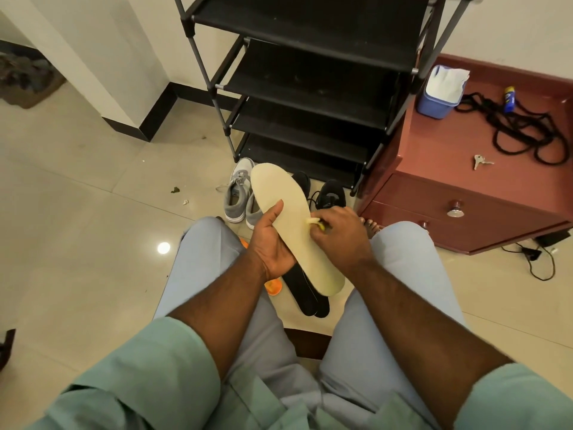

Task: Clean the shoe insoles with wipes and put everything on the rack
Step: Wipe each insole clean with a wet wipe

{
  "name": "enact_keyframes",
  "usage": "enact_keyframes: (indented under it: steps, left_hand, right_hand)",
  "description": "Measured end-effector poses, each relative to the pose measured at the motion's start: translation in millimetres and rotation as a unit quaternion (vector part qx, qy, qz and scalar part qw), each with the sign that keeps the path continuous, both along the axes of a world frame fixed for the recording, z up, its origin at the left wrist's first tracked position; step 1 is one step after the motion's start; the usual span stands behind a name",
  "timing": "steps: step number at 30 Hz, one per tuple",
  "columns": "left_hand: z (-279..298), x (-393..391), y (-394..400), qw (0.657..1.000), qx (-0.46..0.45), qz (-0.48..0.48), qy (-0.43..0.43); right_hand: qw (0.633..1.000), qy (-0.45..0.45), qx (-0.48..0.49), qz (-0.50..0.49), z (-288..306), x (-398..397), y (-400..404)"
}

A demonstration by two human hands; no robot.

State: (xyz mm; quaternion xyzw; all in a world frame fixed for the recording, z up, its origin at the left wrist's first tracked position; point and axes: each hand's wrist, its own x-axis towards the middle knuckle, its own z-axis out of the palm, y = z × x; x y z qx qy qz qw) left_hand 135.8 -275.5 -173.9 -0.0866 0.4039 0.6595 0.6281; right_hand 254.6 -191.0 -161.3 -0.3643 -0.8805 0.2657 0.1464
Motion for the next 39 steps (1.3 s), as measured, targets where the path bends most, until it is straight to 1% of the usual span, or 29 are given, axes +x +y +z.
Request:
enact_keyframes:
  steps: [1,4,5,6,7,10,11,12,15,16,17,18,22,24,26,28,29,33,34,35,39]
  left_hand:
    - [0,0,0,1.0,0.004,0.003,0.002]
    - [-2,-2,0,1.0,0.013,0.018,-0.006]
    - [-3,-2,1,1.0,0.009,0.027,-0.005]
    - [-4,-2,1,0.999,0.009,0.031,-0.005]
    - [-4,-2,2,1.0,0.011,0.028,-0.005]
    - [-3,0,3,1.0,0.008,0.01,-0.002]
    - [-4,-1,3,1.0,0.004,0.005,-0.004]
    - [-4,-1,3,1.0,0.0,0.001,-0.006]
    - [-4,-3,3,1.0,-0.013,0.002,-0.007]
    - [-4,-4,2,1.0,-0.018,-0.001,-0.003]
    - [-3,-4,2,1.0,-0.02,-0.009,0.001]
    - [-4,-4,1,1.0,-0.019,-0.018,0.002]
    - [-4,-3,2,0.998,-0.019,-0.054,0.013]
    - [-5,-3,2,0.998,-0.027,-0.059,0.014]
    - [-6,-4,1,0.998,-0.038,-0.053,0.01]
    - [-7,-5,1,0.998,-0.047,-0.042,0.01]
    - [-6,-4,1,0.998,-0.045,-0.038,0.012]
    - [-4,-2,3,0.997,-0.027,-0.066,0.028]
    - [-4,-2,3,0.997,-0.026,-0.069,0.029]
    - [-5,-1,4,0.997,-0.025,-0.069,0.028]
    - [-12,-4,4,0.998,-0.024,-0.049,0.01]
  right_hand:
    - [1.0,-0.005,0.007,0.021,1,-1,-1]
    - [0.987,0.01,0.025,0.158,13,-8,-20]
    - [0.983,0.014,0.033,0.179,13,-9,-24]
    - [0.983,0.016,0.041,0.176,13,-9,-24]
    - [0.988,0.013,0.042,0.149,11,-9,-19]
    - [1.0,-0.018,0.011,0.023,5,0,-2]
    - [0.999,-0.025,0.014,0.017,3,2,1]
    - [0.999,-0.026,0.016,0.038,4,1,0]
    - [0.98,-0.006,0.046,0.196,12,-4,-16]
    - [0.971,-0.003,0.057,0.231,13,-5,-20]
    - [0.968,-0.008,0.061,0.243,13,-4,-20]
    - [0.969,-0.014,0.068,0.235,12,-3,-17]
    - [0.984,-0.054,0.109,0.133,4,5,4]
    - [0.983,-0.035,0.113,0.141,4,2,-3]
    - [0.978,-0.006,0.084,0.191,6,-6,-20]
    - [0.973,-0.006,0.063,0.221,7,-9,-27]
    - [0.975,-0.011,0.059,0.214,7,-9,-24]
    - [0.993,-0.046,0.033,0.108,-2,0,3]
    - [0.994,-0.044,0.029,0.1,-2,1,6]
    - [0.993,-0.034,0.032,0.108,0,0,5]
    - [0.975,-0.009,0.032,0.221,8,-4,-20]
